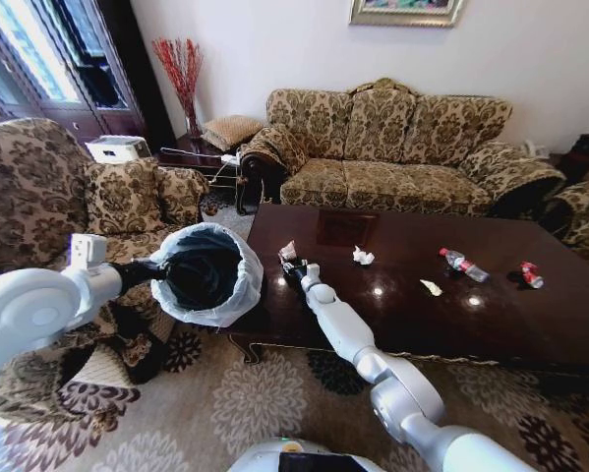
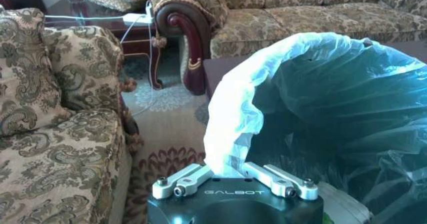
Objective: Move to the front of the table and place the trash on the table into the trash bin.
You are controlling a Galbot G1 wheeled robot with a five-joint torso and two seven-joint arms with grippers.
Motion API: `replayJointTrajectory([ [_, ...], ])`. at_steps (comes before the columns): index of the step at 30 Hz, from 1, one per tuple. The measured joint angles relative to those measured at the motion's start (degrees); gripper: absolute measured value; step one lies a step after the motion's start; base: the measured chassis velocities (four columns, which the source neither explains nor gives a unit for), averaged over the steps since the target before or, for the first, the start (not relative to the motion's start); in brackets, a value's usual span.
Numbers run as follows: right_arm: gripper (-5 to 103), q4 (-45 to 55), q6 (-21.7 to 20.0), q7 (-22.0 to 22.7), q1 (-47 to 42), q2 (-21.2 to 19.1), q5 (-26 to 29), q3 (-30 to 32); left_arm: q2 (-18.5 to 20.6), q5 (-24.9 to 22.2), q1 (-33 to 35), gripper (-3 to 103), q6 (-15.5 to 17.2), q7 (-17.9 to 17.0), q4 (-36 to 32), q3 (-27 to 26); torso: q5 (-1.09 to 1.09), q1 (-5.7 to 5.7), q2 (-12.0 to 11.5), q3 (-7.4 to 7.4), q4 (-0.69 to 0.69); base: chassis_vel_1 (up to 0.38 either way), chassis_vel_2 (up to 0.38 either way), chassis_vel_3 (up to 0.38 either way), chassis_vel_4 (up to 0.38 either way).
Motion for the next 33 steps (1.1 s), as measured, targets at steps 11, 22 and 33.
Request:
replayJointTrajectory([
  [11, 5, 2.82, 0.71, -0.63, -2.60, 0.00, -0.30, 1.21, -0.34, -0.01, 0.19, 0, -0.05, -0.07, -0.69, -0.37, 0.00, 0.00, 0.00, 0.00, 0.00, 0.000, 0.000, 0.000, 0.000],
  [22, 0, 25.95, 1.43, 1.06, -12.42, -0.01, -1.73, 0.61, -0.69, -0.28, 0.16, 0, -0.05, -0.08, -1.07, -1.57, 0.00, 0.00, 0.00, 0.00, 0.01, 0.000, 0.000, 0.000, 0.000],
  [33, 0, 72.99, -0.32, 0.38, -29.62, -9.73, 6.28, 6.18, 0.44, -1.07, 0.34, 0, 0.85, -1.69, 0.52, -1.87, 0.00, -0.01, 0.00, -0.01, -0.03, 0.000, 0.000, 0.000, 0.000],
])
